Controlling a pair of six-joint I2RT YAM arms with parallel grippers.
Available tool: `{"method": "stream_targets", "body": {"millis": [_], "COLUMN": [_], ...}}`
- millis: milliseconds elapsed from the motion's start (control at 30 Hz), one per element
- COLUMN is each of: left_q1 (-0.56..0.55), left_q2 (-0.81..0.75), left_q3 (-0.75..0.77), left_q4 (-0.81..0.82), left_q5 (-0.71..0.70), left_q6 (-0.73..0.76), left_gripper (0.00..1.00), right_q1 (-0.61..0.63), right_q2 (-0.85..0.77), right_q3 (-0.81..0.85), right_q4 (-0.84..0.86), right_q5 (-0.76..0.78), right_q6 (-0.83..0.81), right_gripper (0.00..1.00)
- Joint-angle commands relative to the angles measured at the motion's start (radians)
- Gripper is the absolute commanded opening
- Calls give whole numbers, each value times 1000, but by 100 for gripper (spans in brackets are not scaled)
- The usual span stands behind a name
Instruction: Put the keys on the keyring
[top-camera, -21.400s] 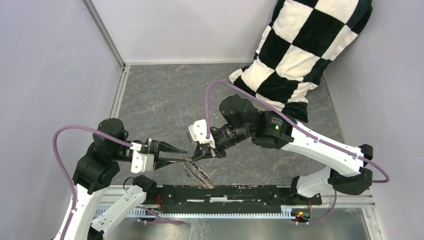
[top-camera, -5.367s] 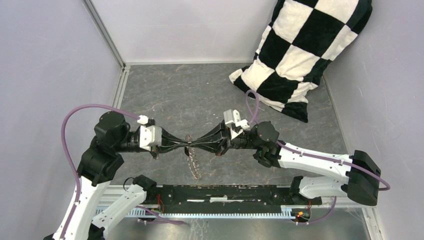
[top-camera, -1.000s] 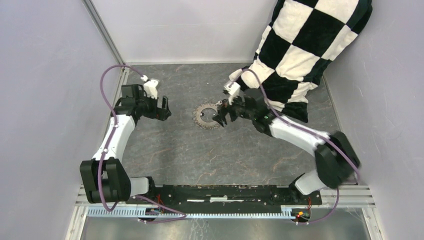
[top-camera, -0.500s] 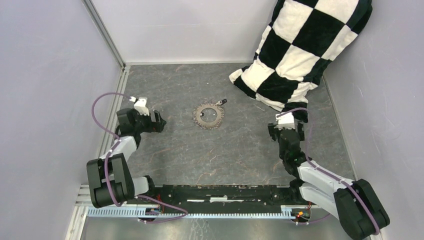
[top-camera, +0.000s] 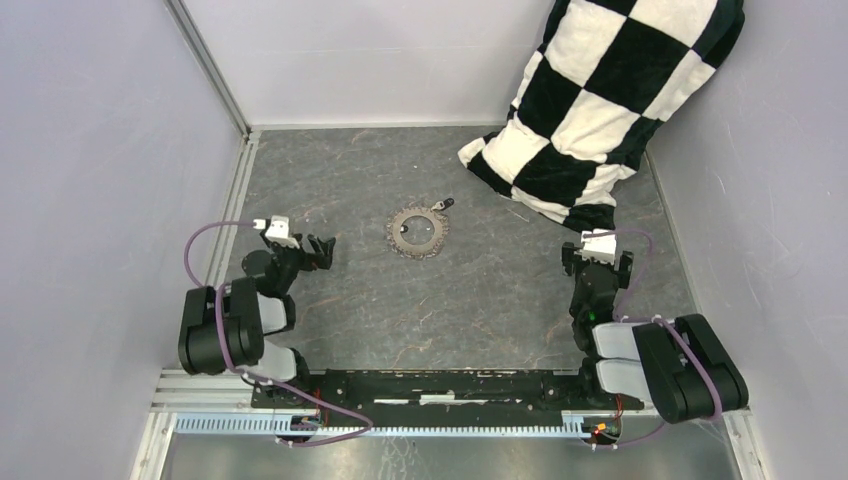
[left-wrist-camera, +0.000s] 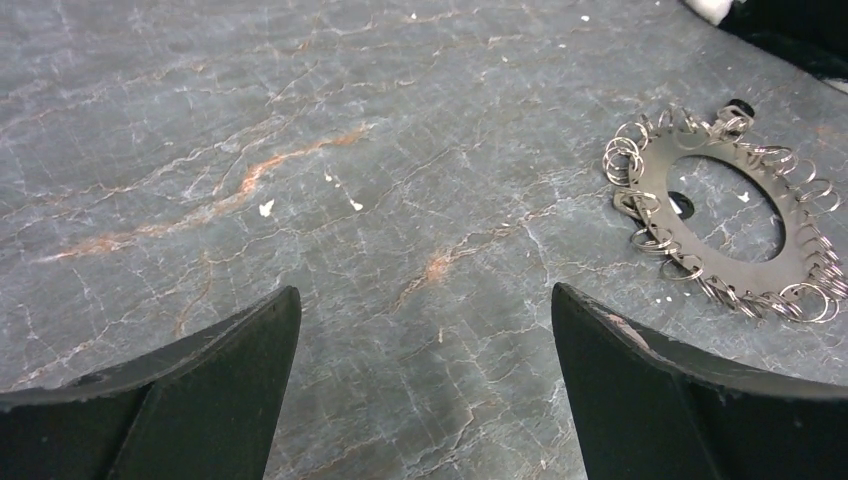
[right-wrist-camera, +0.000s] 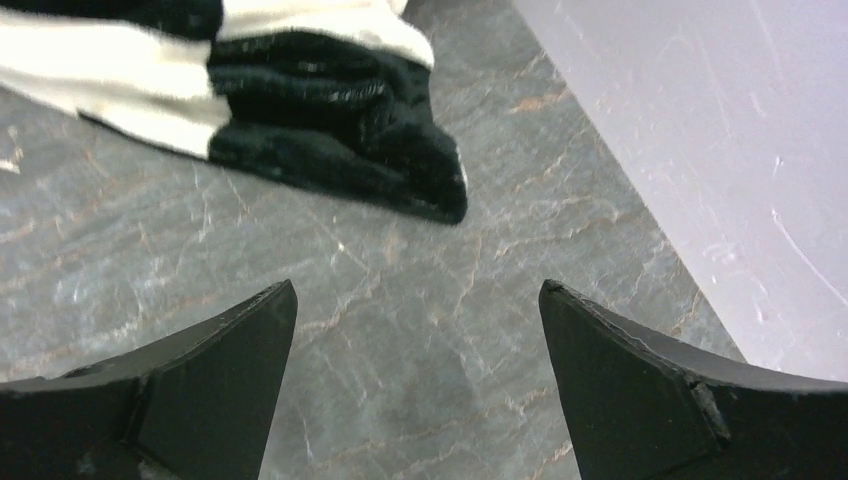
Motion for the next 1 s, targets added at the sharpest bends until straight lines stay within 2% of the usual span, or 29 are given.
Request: {"method": "stream_targets", "body": {"millis": [0,67,133,167,200,233,333,433,500,967], "left_q1": [-17,-33,-63,-81,-90,-94,-130,-196,-198,-198], "left_q2": [91,58,94,150,191,184,109,102,111,107], "left_q3": [-73,-92,-126,-132,-130,-119,18,53,40,42], "left_q4": [443,418,494,557,632,603,211,129,181,169], "left_q5": [-46,-80,-155,-180,-173,-172,-266,-342,-343,-342], "left_q6": [-80,-41,-27,-32,-41,-33,9,51,44,45], "left_gripper": [100,100,100,100,100,100,100,100,100,100], "right_q1": [-16,-16,-13,-9,-9,-11,-48,-58,-58,-59], "right_q2": [62,99,166,176,156,143,151,150,147,142], "right_q3": [-93,-124,-176,-178,-151,-109,-91,-92,-92,-99], "right_q4": [313,407,592,611,512,406,384,382,378,392], "right_q5": [-12,-65,-128,-127,-121,-111,-150,-166,-169,-165], "right_q6": [-23,-48,-89,-94,-81,-63,-43,-38,-38,-41], "right_gripper": [98,98,98,98,98,98,98,98,98,98]}}
